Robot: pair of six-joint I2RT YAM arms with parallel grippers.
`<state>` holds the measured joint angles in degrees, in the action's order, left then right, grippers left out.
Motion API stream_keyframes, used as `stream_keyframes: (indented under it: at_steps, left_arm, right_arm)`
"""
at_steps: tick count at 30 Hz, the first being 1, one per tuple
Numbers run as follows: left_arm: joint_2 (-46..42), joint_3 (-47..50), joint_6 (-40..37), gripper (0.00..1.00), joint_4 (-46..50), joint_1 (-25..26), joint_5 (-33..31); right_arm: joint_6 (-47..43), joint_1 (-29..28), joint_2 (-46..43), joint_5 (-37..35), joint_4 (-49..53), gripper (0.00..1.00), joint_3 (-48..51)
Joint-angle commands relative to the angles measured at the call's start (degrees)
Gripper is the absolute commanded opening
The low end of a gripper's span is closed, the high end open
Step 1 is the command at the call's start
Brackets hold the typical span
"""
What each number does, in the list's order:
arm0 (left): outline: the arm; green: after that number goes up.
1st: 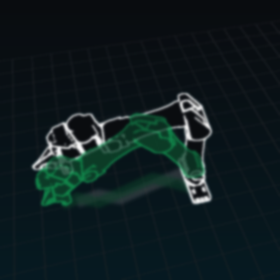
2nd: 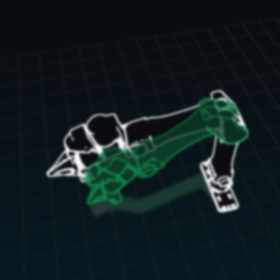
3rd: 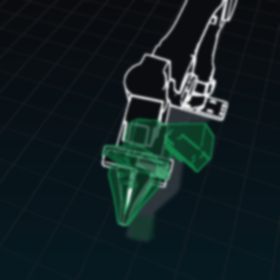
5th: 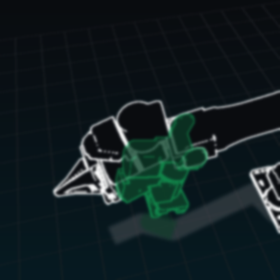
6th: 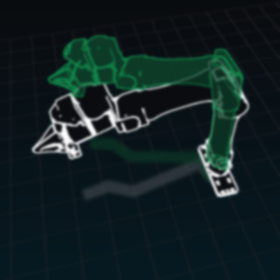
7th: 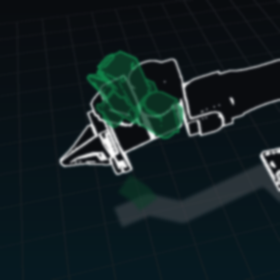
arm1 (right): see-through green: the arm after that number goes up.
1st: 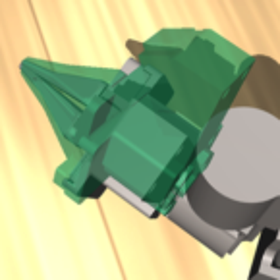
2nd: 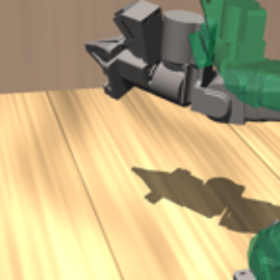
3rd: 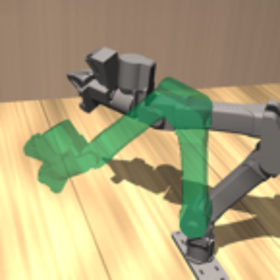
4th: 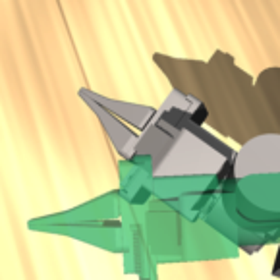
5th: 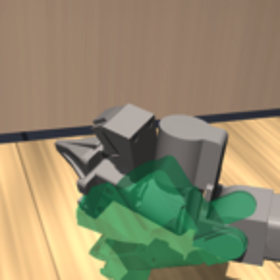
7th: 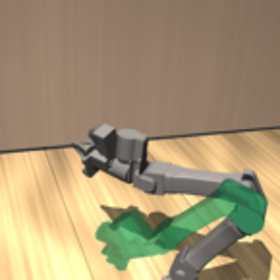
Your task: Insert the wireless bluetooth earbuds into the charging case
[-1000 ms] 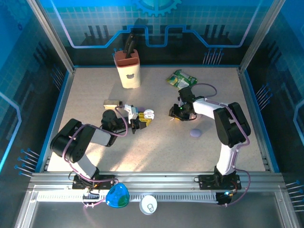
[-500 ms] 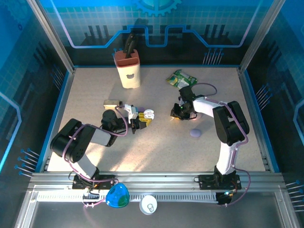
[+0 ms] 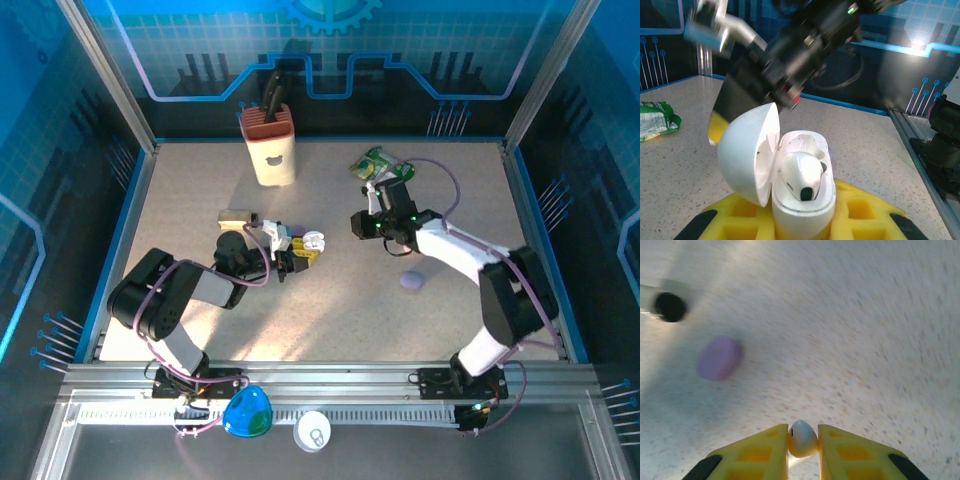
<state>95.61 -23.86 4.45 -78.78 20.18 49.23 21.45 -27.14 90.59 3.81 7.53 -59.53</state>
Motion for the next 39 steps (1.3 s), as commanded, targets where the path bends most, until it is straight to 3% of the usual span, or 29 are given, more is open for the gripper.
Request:
stream_keyframes:
  at_steps: [1,10,14,23,39]
  left_arm:
    - [1.1,-1.5,2.5,0.12,-1.6,-1.0,0.5]
    - [0.9,-3.4,6.2,0.14,-1.0,-1.5,3.4]
    - [1.5,-4.4,7.4,0.14,-1.5,-1.5,4.7]
    - [0.0,-4.1,7.2,0.11,-1.5,-1.5,6.8]
    - [-2.3,-3.2,7.3,0.11,-1.5,-1.5,6.9]
  right_arm:
    - [-9.2,-1.9,-6.1,-0.7,-6.8,0.22,2.3]
    - [-18.6,-4.5,-17.8,8.5,-5.4,0.21,3.5]
    - [-24.9,-8.9,-20.0,7.6,0.3,0.20,0.5]
    - [-30.9,-16.1,-15.5,6.4,4.8,0.20,-4.9]
    - [-33.5,-16.7,-11.5,4.7,7.2,0.21,-7.4]
